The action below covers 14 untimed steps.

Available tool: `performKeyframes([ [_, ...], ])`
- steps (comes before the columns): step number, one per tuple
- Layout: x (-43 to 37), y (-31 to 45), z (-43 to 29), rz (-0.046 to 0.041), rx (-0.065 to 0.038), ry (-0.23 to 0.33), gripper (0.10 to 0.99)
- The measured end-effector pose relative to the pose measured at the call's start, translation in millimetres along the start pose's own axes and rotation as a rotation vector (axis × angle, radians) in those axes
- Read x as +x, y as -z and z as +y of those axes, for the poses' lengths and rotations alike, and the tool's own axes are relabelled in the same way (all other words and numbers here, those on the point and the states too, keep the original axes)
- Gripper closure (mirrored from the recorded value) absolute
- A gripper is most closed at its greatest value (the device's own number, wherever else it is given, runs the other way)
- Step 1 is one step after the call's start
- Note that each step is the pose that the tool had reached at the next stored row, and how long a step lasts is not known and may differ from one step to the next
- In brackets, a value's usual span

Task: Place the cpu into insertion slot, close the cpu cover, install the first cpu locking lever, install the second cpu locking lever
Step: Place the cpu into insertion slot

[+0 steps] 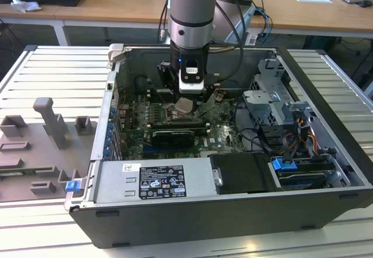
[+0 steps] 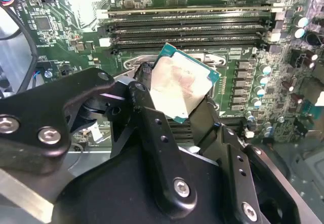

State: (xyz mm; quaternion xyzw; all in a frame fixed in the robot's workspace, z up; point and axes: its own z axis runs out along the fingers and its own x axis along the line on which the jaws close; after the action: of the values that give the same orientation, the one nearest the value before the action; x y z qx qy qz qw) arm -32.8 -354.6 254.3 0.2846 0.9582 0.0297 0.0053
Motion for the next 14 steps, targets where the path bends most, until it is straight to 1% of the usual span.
performKeyframes([
  [2, 0.1, -0.7, 0.2, 0.0029, 0.003, -0.030, 0.545],
  [4, 0.1, -1.4, 0.1, 0.0030, 0.004, -0.060, 0.545],
  [12, 0.0, -7.0, -0.2, -0.0038, 0.004, -0.212, 0.545],
  [14, 0.0, -9.1, -0.3, -0.0070, 0.003, -0.275, 0.545],
])
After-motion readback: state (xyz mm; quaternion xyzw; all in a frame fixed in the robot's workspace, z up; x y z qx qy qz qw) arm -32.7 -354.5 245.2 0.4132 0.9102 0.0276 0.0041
